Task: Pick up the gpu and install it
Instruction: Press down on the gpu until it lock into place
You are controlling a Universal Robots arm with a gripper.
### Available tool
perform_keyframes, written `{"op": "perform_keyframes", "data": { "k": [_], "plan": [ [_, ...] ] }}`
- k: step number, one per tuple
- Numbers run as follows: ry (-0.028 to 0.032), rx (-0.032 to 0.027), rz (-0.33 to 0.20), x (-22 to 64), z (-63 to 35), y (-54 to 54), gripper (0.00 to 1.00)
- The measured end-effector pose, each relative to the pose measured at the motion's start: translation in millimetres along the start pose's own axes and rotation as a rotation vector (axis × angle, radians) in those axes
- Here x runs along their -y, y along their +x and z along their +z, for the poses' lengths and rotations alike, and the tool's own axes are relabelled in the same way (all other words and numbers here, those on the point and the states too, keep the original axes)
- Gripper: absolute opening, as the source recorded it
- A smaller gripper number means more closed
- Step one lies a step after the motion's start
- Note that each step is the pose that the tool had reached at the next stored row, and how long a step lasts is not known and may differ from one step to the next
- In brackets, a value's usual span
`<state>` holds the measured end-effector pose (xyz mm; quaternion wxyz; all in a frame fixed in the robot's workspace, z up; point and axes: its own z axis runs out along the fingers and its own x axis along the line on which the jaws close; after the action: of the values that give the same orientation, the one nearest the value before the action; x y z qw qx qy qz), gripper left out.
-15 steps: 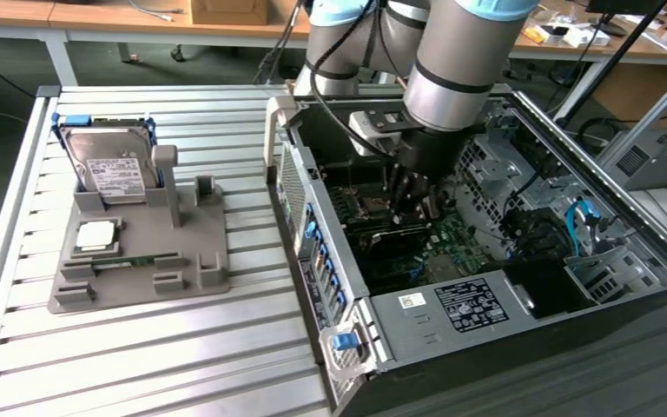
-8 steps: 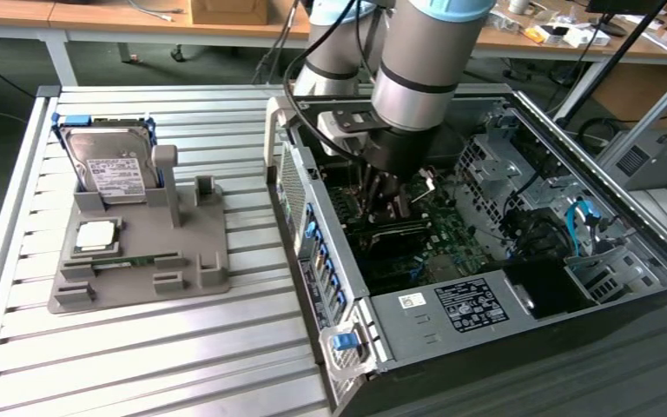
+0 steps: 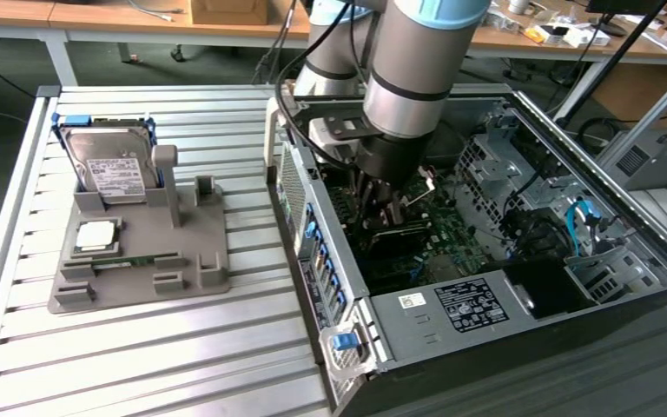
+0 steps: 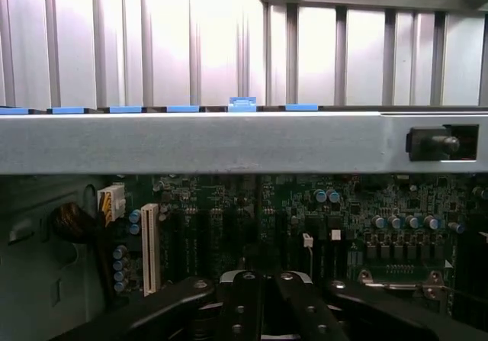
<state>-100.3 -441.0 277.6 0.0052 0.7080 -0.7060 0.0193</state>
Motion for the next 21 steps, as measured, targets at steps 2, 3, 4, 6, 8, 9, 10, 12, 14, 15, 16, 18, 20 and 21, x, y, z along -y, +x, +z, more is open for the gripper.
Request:
{"op": "perform_keyframes", "data": {
  "k": [2, 3, 4, 6, 8, 9, 10, 12, 14, 15, 16, 18, 20, 21],
  "plan": [
    [0.0, 0.0, 0.0, -1.9, 0.8, 0.0, 0.11],
    [-0.0002, -0.0002, 0.0, -3.4, 1.4, 0.0, 0.11],
    [-0.0001, -0.0002, 0.0, -4.7, 2.0, -0.1, 0.11],
    [0.0, -0.0002, 0.0, -7.0, 3.2, -0.1, 0.11],
    [0.0001, -0.0001, 0.0, -8.1, 4.3, -0.1, 0.11],
    [0.0, -0.0001, 0.0, -8.8, 5.0, -0.2, 0.11],
    [0.0, -0.0001, 0.0, -9.1, 5.4, -0.2, 0.11],
    [-0.0002, 0.0, 0.0, -9.2, 6.0, -0.2, 0.11],
    [-0.0001, 0.0002, 0.0, -9.2, 6.3, -0.2, 0.11],
    [-0.0003, 0.0004, -0.001, -8.5, 6.5, -0.2, 0.11],
    [0.0, 0.0007, -0.001, -6.3, 6.7, 0.0, 0.11],
    [-0.0002, 0.0009, -0.002, -0.1, 7.1, 0.4, 0.11],
    [-0.0009, 0.0009, -0.002, 4.6, 7.4, 0.6, 0.11],
    [-0.0007, 0.0009, -0.002, 6.6, 7.6, 0.7, 0.11]
  ]
}}
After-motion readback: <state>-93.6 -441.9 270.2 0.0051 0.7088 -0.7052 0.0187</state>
